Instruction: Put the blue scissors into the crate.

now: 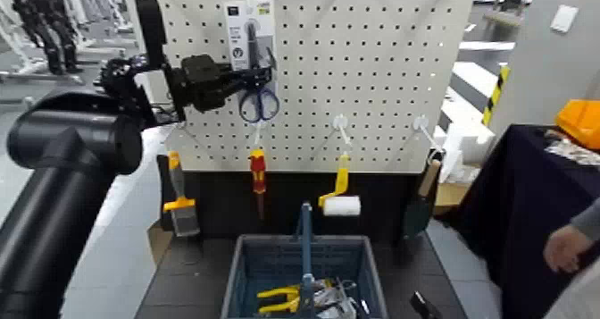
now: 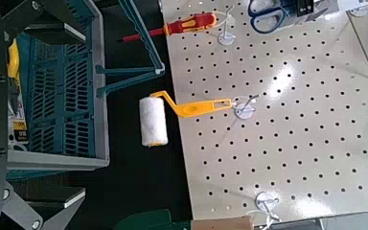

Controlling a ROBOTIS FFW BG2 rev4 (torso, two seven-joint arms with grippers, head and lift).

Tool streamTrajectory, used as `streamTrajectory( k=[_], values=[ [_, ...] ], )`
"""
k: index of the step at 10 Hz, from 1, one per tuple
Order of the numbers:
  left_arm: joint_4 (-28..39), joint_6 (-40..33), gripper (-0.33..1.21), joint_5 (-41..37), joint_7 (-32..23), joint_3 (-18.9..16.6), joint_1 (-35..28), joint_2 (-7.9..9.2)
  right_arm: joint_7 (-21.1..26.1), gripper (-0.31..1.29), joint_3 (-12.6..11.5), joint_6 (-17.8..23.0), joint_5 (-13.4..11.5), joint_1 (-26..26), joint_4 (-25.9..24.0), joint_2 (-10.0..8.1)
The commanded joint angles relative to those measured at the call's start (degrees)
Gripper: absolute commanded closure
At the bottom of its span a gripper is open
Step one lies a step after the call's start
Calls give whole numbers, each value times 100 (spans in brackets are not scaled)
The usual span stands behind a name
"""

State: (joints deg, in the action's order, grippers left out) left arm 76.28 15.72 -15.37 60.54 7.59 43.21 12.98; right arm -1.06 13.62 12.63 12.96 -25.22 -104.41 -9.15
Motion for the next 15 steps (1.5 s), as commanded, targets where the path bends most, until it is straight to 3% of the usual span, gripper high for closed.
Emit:
streamTrajectory(
  k=[1, 15],
  values=[
    [27, 36, 115, 34, -34, 5, 21, -6, 1, 18, 0, 3, -4, 0, 0, 0],
    [396, -16, 115, -27, -78, 76, 206, -24, -43, 18, 0, -50, 22, 17, 18, 9]
  ],
)
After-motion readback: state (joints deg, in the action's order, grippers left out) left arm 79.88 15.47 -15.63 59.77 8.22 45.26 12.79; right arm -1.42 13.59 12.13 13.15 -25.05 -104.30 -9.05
